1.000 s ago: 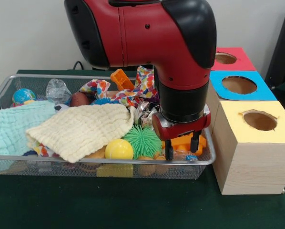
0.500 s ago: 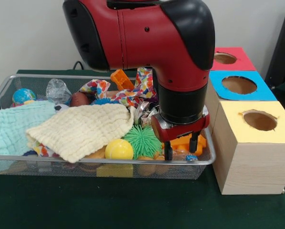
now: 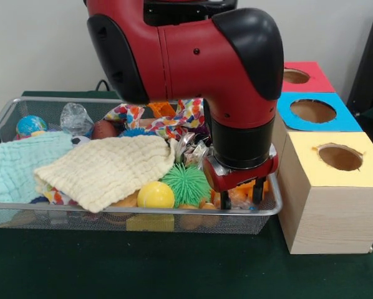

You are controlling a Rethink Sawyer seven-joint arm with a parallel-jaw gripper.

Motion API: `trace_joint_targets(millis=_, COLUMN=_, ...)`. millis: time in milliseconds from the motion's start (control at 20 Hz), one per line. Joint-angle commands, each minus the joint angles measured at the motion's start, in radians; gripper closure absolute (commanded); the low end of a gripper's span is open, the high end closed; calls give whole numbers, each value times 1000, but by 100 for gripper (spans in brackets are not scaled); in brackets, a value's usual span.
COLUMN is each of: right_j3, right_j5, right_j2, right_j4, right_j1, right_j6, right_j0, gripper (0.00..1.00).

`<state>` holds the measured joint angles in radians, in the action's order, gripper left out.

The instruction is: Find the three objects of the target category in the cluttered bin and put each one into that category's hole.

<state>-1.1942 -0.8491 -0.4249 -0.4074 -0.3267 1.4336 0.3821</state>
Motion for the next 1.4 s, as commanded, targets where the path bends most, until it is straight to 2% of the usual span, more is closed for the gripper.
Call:
trace_joint_targets(millis=50, right_j3=9, right_j5=-1, right_j2=-42, right_j4=-96, right_j1=98, right_j6=-235, right_j0=19, gripper=0)
trace_joint_targets(millis=400, right_j3=9, right_j5=0, right_j2=-44, right_j4=-97, right_j1=96, right_j6=-234, right_j0=25, gripper=0)
trace_joint_targets(millis=500, right_j3=-1, right_j5=20, right_j2=-34, right_j4=-89, right_j1=91, right_j6=-188, right_j0=27, gripper=0)
trace_joint_targets(millis=550, right_j3=-7, right_j5=31, right_j2=-14, right_j4=-84, right_j1=83, right_j6=-133, right_j0=20, gripper=100)
trace_joint_targets(millis=800, right_j3=-35, right_j5=93, right_j2=15, right_j4=-77, right_j1=56, right_j6=-28, right_j0=8, gripper=100)
trace_joint_targets(millis=1150, right_j3=-58, right_j5=83, right_j2=20, right_j4=-61, right_j1=41, right_j6=-14, right_j0=-2, gripper=100)
trace_joint_targets(millis=1250, right_j3=-100, right_j5=76, right_j2=24, right_j4=-45, right_j1=-14, right_j6=11, right_j0=-4, gripper=100)
trace_joint_targets(millis=1400, right_j3=-198, right_j5=68, right_j2=36, right_j4=-14, right_j1=-149, right_j6=74, right_j0=-11, gripper=100)
